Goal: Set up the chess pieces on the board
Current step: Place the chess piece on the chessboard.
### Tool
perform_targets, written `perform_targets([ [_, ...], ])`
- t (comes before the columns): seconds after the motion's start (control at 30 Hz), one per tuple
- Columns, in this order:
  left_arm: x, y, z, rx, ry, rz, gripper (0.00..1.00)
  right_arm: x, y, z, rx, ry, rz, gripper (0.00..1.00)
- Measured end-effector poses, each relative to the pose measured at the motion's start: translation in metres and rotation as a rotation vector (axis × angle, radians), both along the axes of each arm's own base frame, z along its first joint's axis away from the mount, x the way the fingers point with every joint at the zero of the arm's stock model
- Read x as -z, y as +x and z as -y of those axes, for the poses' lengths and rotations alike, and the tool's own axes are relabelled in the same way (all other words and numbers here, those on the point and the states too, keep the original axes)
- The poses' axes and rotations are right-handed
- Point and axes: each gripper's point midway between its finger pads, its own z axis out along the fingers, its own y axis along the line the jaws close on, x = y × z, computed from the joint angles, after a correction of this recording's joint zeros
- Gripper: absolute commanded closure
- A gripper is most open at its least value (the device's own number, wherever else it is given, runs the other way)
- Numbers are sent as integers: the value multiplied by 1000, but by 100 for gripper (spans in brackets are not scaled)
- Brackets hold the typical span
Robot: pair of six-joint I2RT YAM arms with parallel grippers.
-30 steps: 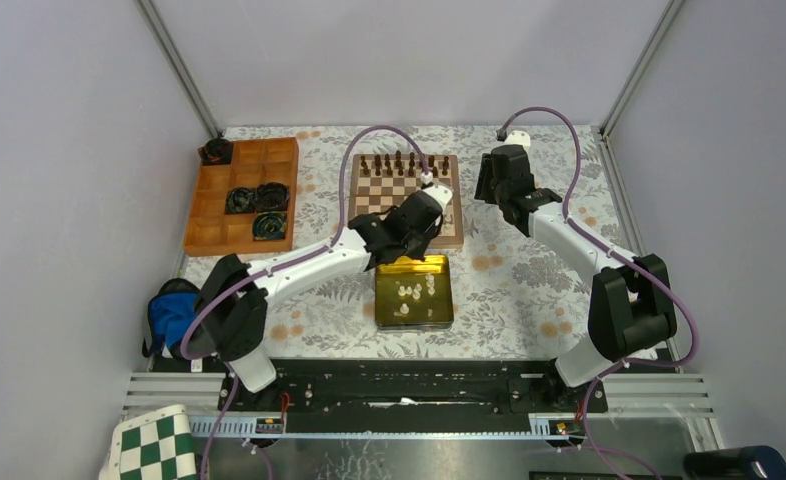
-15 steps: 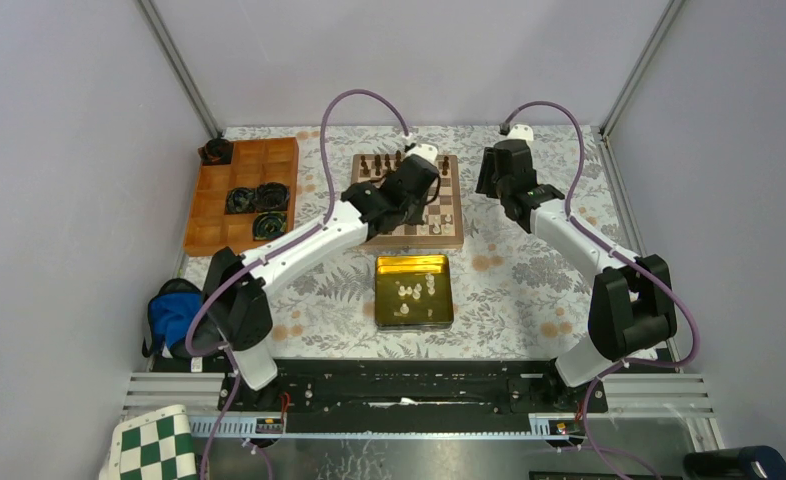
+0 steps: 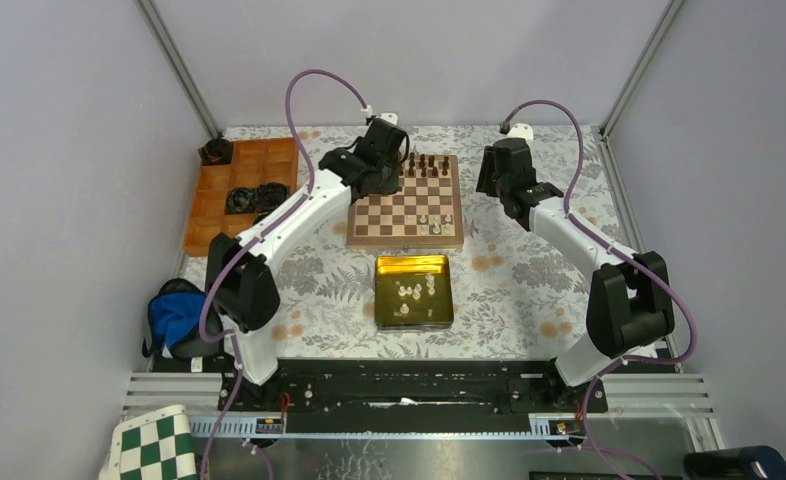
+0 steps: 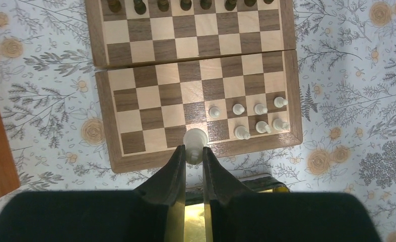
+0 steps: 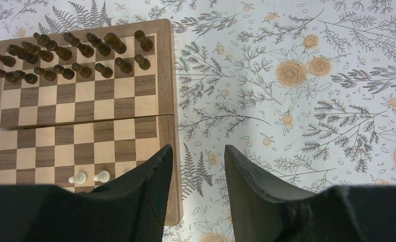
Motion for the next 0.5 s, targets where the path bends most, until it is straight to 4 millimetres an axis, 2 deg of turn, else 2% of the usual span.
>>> perform_targets([
  [0.13,10,2,4,12,-7,-30,100,0,0,0,0,0,0,51],
  [0.5,55,-6,3,45,40,-123,100,0,0,0,0,0,0,51],
])
